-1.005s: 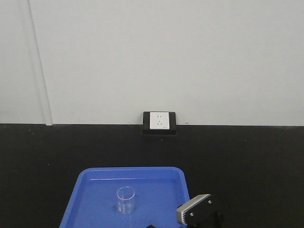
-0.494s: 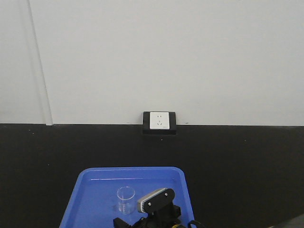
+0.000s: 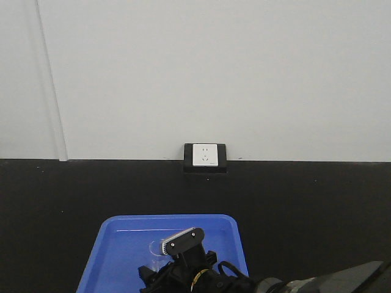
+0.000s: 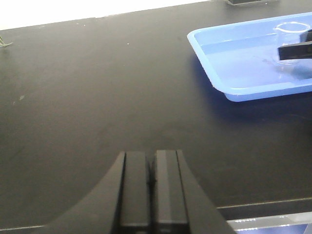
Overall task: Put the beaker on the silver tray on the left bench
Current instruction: 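Lower the open right gripper around the beaker and close it, then lift the beaker out of the blue tray with the right gripper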
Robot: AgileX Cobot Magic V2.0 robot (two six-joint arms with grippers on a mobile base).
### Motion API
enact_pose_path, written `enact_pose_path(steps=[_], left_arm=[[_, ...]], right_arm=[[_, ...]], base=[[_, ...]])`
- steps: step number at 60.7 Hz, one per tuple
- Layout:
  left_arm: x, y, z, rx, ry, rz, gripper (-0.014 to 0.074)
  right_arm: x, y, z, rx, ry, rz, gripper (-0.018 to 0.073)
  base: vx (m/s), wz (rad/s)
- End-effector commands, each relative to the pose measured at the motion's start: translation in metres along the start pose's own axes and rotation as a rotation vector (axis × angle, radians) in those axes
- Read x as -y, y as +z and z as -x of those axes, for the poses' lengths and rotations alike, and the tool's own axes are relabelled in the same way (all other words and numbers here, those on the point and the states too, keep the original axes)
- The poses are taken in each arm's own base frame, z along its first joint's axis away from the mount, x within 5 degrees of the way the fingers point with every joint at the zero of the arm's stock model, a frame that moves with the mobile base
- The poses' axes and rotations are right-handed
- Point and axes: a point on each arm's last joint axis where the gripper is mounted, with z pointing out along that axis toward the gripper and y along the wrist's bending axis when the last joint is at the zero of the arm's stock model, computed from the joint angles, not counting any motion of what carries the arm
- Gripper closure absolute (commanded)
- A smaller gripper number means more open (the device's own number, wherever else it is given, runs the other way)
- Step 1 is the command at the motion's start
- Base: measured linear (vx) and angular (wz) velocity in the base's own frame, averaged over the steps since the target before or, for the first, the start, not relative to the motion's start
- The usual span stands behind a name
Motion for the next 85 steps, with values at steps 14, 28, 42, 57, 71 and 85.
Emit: enact_pose_path(steps=[14,28,42,57,71,85], left_arm=[[0.001,0.002,0.001,0.063,-0.002,-0.007,0.0595],[0.001,0.002,0.001,0.063,-0.002,-0.007,0.0595],[0.001,0.002,0.001,0.063,-0.002,-0.007,0.0595],[0.001,0.002,0.001,0.063,-0.002,-0.007,0.0595],[0.001,0.002,0.001,0.063,-0.002,-0.007,0.0595],[0.001,0.002,0.001,0.063,-0.002,-0.007,0.0595]], right_arm=[[-0.001,0.009,0.046,0.169,0.001,0.012,0.0052],[0.003,0.015,0.049,0.156,0.059,-0.028,0.0237],[0.002,0.006,0.059,0.095,0.054,-0.044,0.0578],[-0.003,-0.04,0.099,-0.035,0.036,-0.092,0.0575],[-0.013,-0.127,0.131,-0.09,-0.072,-0.115,0.0575],[-0.022,-0.217,0.118,-0.048,-0.079,-0.111,0.0575]], base=[[0.0,0.0],[0.0,0.0],[0.0,0.0],[0.0,0.0],[0.0,0.0],[0.0,0.0]])
